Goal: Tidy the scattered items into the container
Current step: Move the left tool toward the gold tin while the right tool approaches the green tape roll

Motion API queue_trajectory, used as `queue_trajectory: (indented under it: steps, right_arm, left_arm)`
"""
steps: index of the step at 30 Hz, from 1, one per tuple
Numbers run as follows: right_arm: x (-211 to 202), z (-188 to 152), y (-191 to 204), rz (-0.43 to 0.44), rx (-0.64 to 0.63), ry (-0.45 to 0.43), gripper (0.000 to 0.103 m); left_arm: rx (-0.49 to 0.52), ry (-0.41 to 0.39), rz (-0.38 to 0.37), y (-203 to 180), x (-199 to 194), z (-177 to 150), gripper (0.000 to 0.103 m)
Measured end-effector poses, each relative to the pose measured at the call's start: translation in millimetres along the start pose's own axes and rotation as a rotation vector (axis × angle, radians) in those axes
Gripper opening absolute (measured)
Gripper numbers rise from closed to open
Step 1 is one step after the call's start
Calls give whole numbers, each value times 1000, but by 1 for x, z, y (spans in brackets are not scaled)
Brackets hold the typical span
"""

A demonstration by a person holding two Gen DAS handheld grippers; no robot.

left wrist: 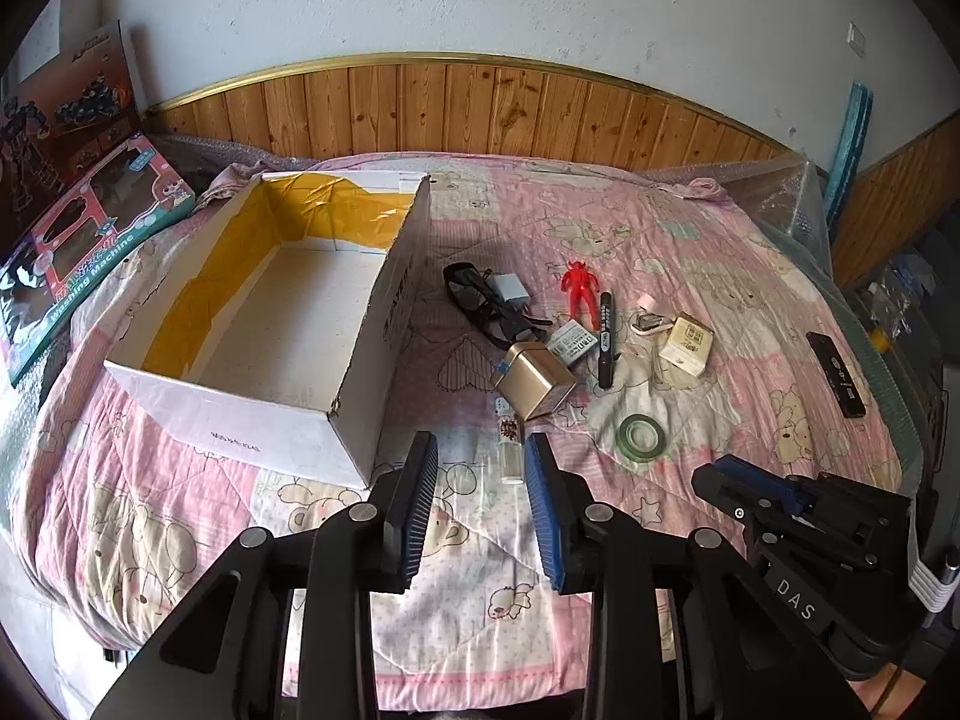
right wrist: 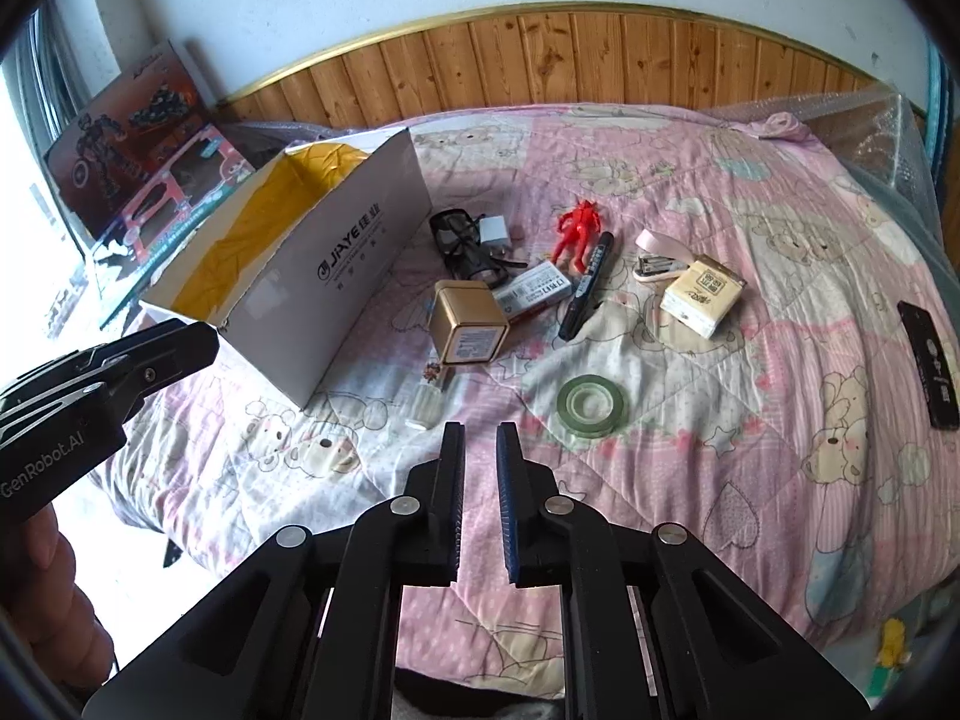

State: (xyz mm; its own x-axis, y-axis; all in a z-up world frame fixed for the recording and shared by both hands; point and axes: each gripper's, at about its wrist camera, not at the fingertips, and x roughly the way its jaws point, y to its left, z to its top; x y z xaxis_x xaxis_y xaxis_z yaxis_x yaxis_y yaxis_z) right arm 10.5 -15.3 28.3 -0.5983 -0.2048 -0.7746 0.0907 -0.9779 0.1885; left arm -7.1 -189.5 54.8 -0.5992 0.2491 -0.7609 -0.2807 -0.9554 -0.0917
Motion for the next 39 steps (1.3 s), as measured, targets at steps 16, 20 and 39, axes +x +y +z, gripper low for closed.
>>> queue_trajectory:
  steps: [16, 20, 39]
  right_arm:
    - [14, 12, -10, 35, 22, -3, 6]
    - [18, 16, -15, 24, 26, -10, 10]
    - [68, 17, -55, 29, 129, 86, 46]
  left_arm:
    - [28, 36, 18, -5, 26, 6, 5]
    - [32, 53, 12, -6, 36, 10, 7]
    - [13, 105, -8, -6, 86, 31, 60]
